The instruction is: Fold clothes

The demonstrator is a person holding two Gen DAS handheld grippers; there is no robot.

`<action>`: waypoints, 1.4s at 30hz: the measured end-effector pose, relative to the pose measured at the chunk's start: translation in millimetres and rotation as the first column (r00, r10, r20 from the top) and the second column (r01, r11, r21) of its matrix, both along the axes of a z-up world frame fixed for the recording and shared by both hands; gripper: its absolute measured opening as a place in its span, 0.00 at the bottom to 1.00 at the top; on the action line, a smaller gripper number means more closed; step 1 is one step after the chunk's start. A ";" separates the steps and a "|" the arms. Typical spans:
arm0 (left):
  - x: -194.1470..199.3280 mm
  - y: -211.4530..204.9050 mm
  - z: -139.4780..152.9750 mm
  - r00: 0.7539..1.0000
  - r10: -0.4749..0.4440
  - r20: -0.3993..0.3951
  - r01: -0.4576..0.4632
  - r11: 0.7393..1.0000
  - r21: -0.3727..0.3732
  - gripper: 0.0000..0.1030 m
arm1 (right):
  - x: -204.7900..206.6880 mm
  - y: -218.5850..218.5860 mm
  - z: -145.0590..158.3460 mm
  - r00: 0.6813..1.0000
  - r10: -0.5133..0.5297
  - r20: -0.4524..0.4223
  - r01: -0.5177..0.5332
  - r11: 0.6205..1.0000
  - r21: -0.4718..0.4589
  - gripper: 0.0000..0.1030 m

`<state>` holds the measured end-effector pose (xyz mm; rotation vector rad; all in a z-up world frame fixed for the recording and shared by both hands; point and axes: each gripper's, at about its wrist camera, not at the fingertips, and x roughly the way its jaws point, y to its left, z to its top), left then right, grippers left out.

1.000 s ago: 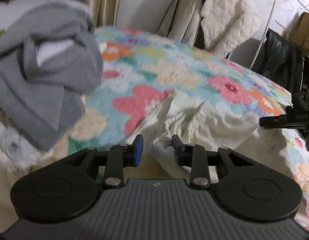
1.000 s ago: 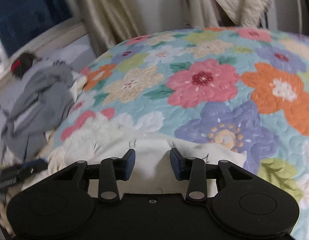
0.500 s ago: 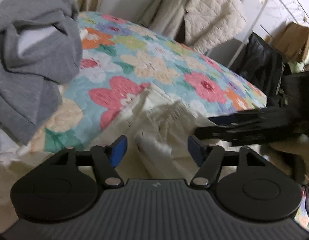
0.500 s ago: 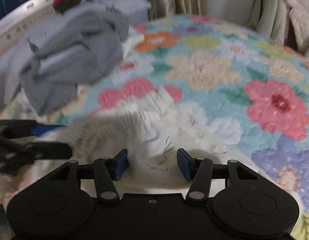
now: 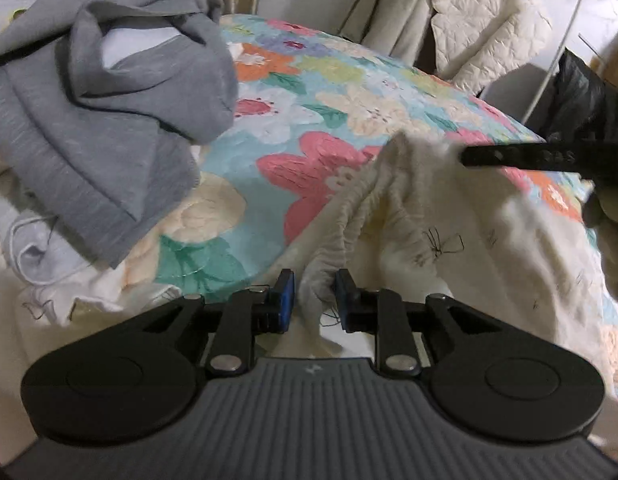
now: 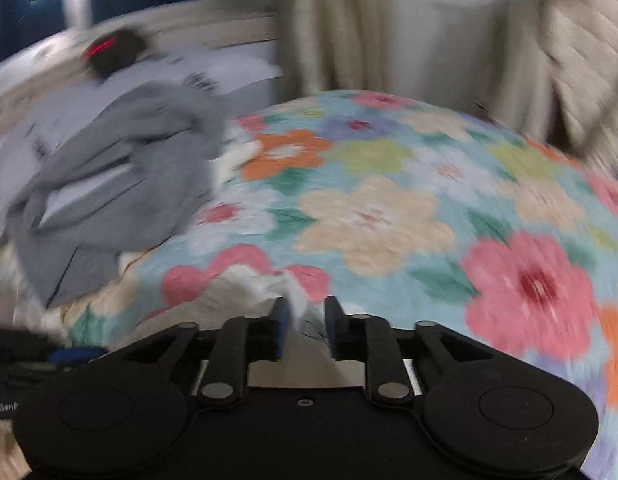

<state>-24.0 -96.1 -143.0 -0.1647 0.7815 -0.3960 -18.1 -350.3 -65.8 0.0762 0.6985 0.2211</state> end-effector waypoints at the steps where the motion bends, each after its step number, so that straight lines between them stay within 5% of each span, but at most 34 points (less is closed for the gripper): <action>1: -0.3 1.8 2.5 1.000 0.004 0.014 -0.004 1.000 -0.012 0.23 | -8.8 -11.0 1.5 0.999 -0.052 0.005 0.052 0.998 0.043 0.43; 5: -7.4 4.9 19.9 0.993 -0.021 0.112 0.031 0.995 -0.096 0.21 | -59.4 -43.6 5.5 0.989 -0.145 -0.022 0.146 0.978 0.149 0.44; 9: -18.3 -5.7 35.7 0.971 -0.136 0.197 0.171 0.970 -0.173 0.28 | -110.5 -34.5 -6.0 0.991 -0.060 -0.122 0.073 0.992 0.107 0.44; 11: -23.9 -20.6 36.2 0.951 -0.229 0.209 0.266 0.949 -0.168 0.40 | -130.7 -23.8 -17.6 0.984 -0.002 -0.177 0.021 0.994 0.104 0.44; 14: -38.6 -57.4 23.0 0.906 -0.366 0.214 0.359 0.930 0.072 0.42 | -155.1 -4.8 -42.6 0.968 0.053 -0.247 -0.028 0.994 0.102 0.45; 15: -44.3 -70.6 15.6 0.893 -0.396 0.211 0.357 0.912 0.203 0.43 | -162.3 -1.2 -47.5 0.969 0.053 -0.241 -0.032 0.995 0.090 0.45; 16: -48.3 -81.6 7.3 0.893 -0.406 0.195 0.328 0.883 0.336 0.43 | -169.6 2.1 -51.9 0.972 0.052 -0.230 -0.035 0.996 0.077 0.46; 18: -47.9 -88.7 -4.3 0.908 -0.377 0.180 0.260 0.848 0.462 0.46 | -175.3 2.8 -53.0 0.974 0.058 -0.219 -0.043 0.996 0.075 0.46; 23: -34.6 -74.3 2.8 0.949 -0.261 0.179 0.148 0.866 0.478 0.46 | -172.5 -6.9 -52.7 0.966 0.073 -0.247 -0.048 0.993 0.104 0.46; 28: -42.6 -76.0 5.2 0.944 -0.233 0.232 0.053 0.804 0.592 0.65 | -180.8 -11.9 -49.6 0.963 0.079 -0.257 -0.045 0.990 0.135 0.48; 31: -49.1 -75.5 21.0 0.929 -0.263 0.262 0.069 0.816 0.574 0.64 | -188.1 -25.2 -39.7 0.962 0.079 -0.262 -0.033 0.984 0.174 0.48; 34: -61.8 -75.8 47.9 0.891 -0.344 0.298 0.177 0.865 0.470 0.64 | -194.6 -64.5 -24.9 0.974 -0.003 -0.225 0.069 0.957 0.283 0.50; 36: -73.7 -79.2 65.5 0.854 -0.427 0.297 0.308 0.875 0.373 0.65 | -197.1 -94.1 -20.2 0.974 -0.098 -0.202 0.162 0.930 0.330 0.51; 38: -88.4 -88.3 76.7 0.788 -0.557 0.263 0.493 0.826 0.273 0.69 | -197.3 -119.8 -18.6 0.967 -0.176 -0.187 0.234 0.901 0.365 0.55; 42: -120.9 -116.8 74.1 0.631 -0.751 0.194 0.724 0.660 0.198 0.73 | -182.7 -151.0 -32.7 0.956 -0.219 -0.196 0.286 0.846 0.451 0.56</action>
